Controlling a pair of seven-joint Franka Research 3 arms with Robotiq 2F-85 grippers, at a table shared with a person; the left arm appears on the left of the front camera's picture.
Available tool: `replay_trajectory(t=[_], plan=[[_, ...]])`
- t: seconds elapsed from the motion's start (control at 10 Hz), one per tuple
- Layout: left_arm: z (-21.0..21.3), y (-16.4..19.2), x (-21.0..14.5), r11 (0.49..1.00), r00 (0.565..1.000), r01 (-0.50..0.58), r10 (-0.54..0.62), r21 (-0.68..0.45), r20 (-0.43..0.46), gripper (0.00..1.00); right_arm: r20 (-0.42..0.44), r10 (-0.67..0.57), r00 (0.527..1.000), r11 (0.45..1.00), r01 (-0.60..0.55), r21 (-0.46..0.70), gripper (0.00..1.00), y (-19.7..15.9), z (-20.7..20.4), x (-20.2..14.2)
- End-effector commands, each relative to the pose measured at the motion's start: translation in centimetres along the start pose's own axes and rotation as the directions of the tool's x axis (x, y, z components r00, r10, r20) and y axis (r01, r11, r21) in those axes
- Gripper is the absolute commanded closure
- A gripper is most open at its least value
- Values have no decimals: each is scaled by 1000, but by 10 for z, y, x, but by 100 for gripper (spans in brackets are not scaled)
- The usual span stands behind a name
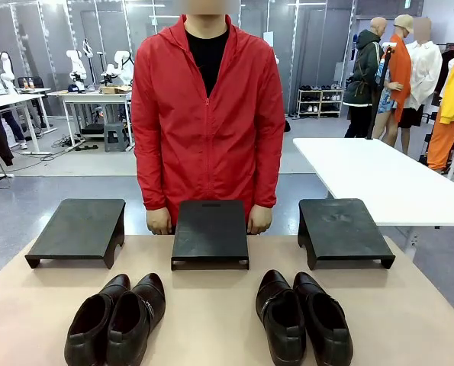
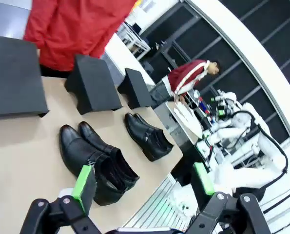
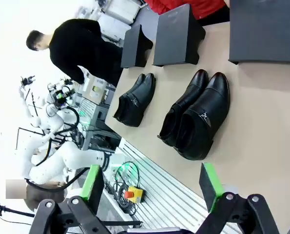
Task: Place the shoes on the stand as instructed by the person.
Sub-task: Pick up one pair of Shoes and place it on the Shoes Stand indicated by the person.
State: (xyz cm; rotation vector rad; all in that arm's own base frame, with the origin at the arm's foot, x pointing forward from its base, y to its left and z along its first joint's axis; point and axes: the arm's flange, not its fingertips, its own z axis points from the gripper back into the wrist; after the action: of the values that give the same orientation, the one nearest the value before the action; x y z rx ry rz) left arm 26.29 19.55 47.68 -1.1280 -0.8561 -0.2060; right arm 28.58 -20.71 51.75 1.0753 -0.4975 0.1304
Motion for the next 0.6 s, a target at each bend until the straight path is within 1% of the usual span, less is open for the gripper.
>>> replay_trajectory(t=[0.0,0.1,0.2,0.3,0.5], plan=[[-3,-11,-11,999,1000,-5,4,33,31,0,33,-13,999,998,11,60,0,-23,9,-2],[-3,-13,-10,999,999,-19,17,49,36,0,50,-24,998,998,21,56,0,-29,12,-7],[-7,-14,-7,997,999,-23,20,69,47,0,84,-7,996,999,2,52,0,-32,12,-7],[13,1,-4,999,999,-34,33,41,41,0,43,-36,998,999,35,41,0,-27,12,-11],[13,1,-4,999,999,-34,33,41,41,0,43,-36,998,999,35,41,0,-27,12,-11]])
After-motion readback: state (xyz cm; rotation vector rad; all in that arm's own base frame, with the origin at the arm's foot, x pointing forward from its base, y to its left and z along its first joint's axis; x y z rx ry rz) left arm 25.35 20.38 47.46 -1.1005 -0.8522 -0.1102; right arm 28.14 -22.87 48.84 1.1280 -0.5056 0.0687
